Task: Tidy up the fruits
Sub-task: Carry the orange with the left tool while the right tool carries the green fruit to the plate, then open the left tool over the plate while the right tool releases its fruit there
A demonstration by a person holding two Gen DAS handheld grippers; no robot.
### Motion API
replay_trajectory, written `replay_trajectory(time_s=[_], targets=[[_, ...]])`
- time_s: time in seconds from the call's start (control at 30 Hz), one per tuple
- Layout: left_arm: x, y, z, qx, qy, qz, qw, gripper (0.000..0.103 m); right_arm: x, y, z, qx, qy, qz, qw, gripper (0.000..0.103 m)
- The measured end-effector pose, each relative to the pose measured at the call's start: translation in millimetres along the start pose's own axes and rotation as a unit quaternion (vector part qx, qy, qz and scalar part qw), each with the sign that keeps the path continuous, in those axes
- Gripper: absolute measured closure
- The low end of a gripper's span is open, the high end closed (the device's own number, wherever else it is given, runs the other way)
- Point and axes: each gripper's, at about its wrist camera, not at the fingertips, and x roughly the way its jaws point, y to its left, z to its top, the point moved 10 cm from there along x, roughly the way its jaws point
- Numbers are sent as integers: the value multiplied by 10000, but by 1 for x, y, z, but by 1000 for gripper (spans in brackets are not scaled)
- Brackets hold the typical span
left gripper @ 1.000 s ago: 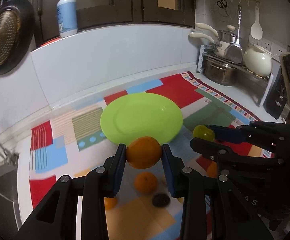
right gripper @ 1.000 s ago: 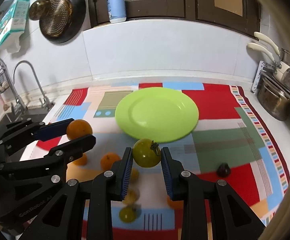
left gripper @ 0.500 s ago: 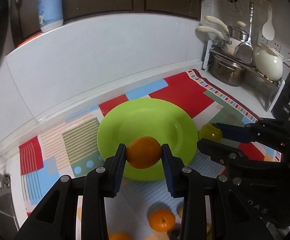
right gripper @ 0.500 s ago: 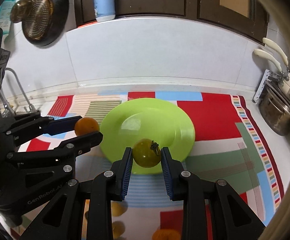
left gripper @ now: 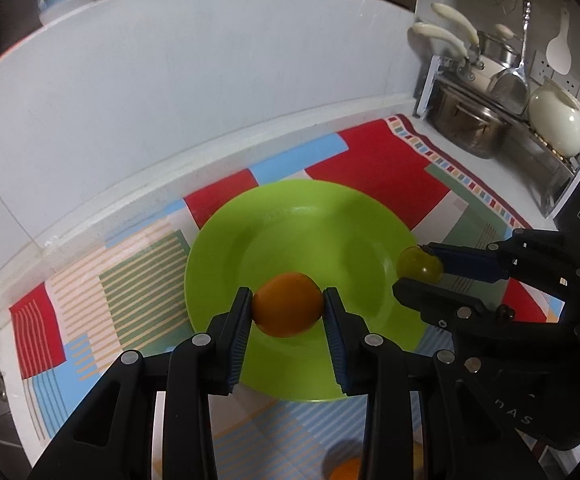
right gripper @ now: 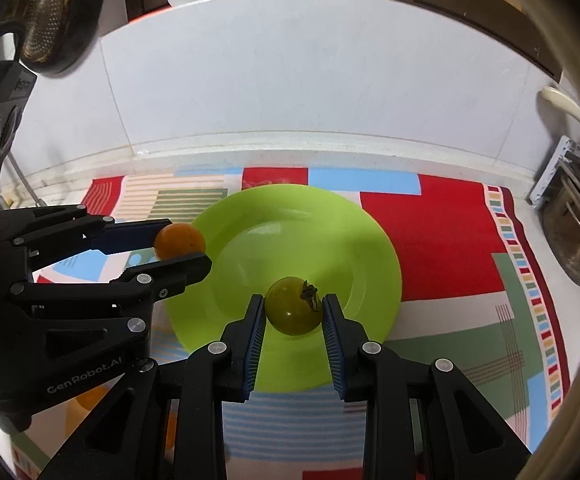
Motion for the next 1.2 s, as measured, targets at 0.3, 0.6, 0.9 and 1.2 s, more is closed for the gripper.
replay_trajectory(time_s=[0.3,0.6,0.9,1.2], targets=[[18,2,-2,0,168,-100,9998,67,24,-7,-4,77,253,127,9996,73],[20,6,-2,-44,185,-48,9998,59,30,-8,-4,104,256,187,9994,67],[-14,9,-7,-105,-186,289,9994,57,9,-11,-11,221,51,156,9996,61],[-71,1,-24,-132,-667,456,9966,52,-41,-14,-22,311,-442,-79,9985,61]])
